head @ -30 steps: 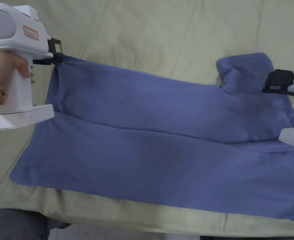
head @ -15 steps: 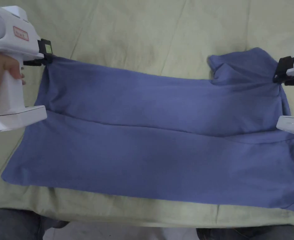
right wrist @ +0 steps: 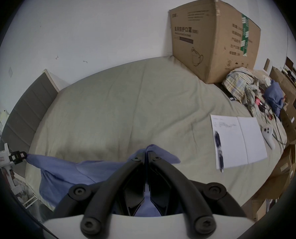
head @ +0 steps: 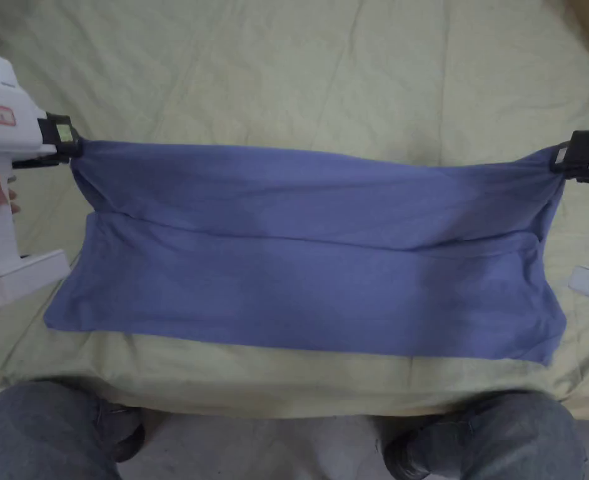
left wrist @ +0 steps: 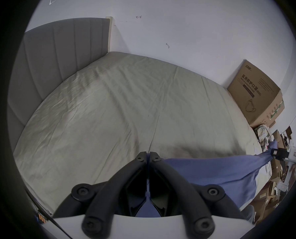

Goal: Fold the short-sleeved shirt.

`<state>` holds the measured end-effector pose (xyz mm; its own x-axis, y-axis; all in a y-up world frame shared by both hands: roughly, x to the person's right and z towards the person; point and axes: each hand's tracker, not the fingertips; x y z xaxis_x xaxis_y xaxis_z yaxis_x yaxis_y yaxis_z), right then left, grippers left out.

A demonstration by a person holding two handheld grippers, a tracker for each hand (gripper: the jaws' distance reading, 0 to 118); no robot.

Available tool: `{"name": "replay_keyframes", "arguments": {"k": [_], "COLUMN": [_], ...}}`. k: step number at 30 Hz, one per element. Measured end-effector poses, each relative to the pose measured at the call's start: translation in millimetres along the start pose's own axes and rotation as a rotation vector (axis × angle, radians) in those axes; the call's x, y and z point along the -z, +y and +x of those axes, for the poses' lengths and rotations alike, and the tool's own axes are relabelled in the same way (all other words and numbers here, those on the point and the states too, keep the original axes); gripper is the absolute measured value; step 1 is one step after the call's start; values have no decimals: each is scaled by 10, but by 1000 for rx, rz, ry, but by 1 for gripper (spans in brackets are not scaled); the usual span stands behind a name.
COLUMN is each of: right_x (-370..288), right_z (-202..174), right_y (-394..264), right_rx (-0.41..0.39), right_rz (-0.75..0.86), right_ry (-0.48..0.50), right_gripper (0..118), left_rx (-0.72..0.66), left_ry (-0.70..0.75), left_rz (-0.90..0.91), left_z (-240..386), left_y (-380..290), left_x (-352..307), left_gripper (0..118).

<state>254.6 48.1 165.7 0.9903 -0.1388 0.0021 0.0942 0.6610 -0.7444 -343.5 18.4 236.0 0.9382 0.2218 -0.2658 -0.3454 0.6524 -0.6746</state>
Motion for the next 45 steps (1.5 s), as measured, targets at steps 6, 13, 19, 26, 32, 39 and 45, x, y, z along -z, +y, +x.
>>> {"name": "replay_keyframes", "arguments": {"k": [6, 13, 19, 26, 32, 39, 45], "right_x": [-192, -35, -146, -1050, -1509, -1504, -1459], "right_z": [171, 331, 334, -25, -559, -906, -1009], "right_y": [-666, -1324, -1327, -930, -1166, -1455, -1545], "right_rx": [83, 182, 98, -89, -124, -193, -170], "right_rz": [-24, -154, -146, 290, 635, 657, 658], "right_ry": [-11, -73, -163, -173, -110, -53, -12], "right_gripper": [1, 1, 87, 97, 118, 103, 1], "left_rx": [-50, -116, -113, 157, 242, 272, 282], "left_ry": [13, 121, 258, 326, 244, 120, 41], "left_rz": [-24, -137, -42, 399, 648, 667, 632], "left_z": [-163, -309, -372, 127, 684, 909, 926], "left_y": [-628, -1350, -1296, -825, -972, -1241, -1320], "left_x": [-159, 12, -139, -965, -1293, -1336, -1309], "left_gripper": [0, 8, 101, 109, 118, 57, 0]}}
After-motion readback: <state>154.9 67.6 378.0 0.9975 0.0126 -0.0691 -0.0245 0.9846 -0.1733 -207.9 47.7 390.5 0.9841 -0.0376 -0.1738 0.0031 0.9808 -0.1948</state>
